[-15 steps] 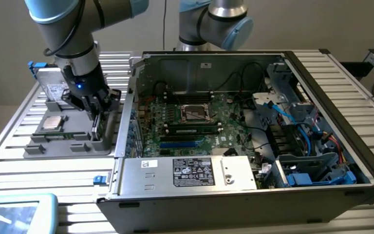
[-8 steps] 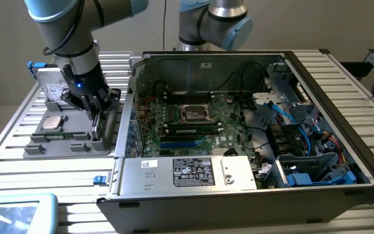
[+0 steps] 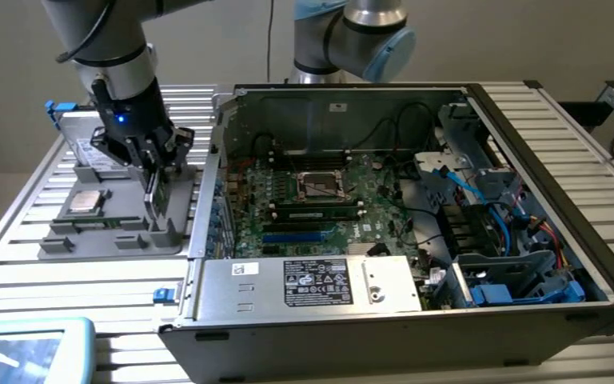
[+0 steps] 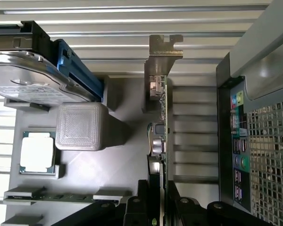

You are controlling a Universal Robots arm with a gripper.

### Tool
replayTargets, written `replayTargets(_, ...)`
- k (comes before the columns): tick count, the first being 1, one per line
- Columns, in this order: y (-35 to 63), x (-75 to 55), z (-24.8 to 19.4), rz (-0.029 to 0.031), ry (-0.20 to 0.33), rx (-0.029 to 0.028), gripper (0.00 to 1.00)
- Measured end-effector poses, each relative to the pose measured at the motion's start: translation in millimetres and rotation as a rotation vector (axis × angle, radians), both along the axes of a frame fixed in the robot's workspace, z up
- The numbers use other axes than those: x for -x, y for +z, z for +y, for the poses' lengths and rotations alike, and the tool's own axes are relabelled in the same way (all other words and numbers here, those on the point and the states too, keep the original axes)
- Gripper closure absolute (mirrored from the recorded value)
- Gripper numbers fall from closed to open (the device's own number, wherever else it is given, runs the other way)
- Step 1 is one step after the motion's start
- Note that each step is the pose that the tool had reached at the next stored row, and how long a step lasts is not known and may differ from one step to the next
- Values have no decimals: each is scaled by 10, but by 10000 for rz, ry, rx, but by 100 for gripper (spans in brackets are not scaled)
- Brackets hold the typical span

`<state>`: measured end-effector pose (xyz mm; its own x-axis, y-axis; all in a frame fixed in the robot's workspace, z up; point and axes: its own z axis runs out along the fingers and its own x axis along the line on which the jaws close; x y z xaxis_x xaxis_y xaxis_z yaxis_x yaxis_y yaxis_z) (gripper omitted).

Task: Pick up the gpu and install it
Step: 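Pick up the gpu and move the gpu toward the slot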

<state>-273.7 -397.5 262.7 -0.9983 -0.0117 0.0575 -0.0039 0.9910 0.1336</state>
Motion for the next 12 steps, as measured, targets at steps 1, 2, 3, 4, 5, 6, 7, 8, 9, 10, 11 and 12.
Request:
replayTargets(1,44,0,0,-2,0,-3,73)
replayTargets(2,89,0,0,-1,0,-4,73)
replayTargets(3,134,0,0,0,1,-3,73)
replayTargets(4,180,0,0,-1,1,-5,73)
replayTargets(5,225,0,0,0,0,-3,73)
replayTargets(6,270,0,0,-2,0,-4,73)
replayTargets(7,315,0,0,-1,1,-4,73)
replayTargets(8,361,0,0,-1,1,-4,73)
replayTargets(9,409,0,0,-2,1,-5,73)
replayTargets(10,454,0,0,0,0,-3,73)
replayTargets(11,499,0,0,-1,0,-4,73)
replayTargets(12,544,0,0,0,0,-3,73)
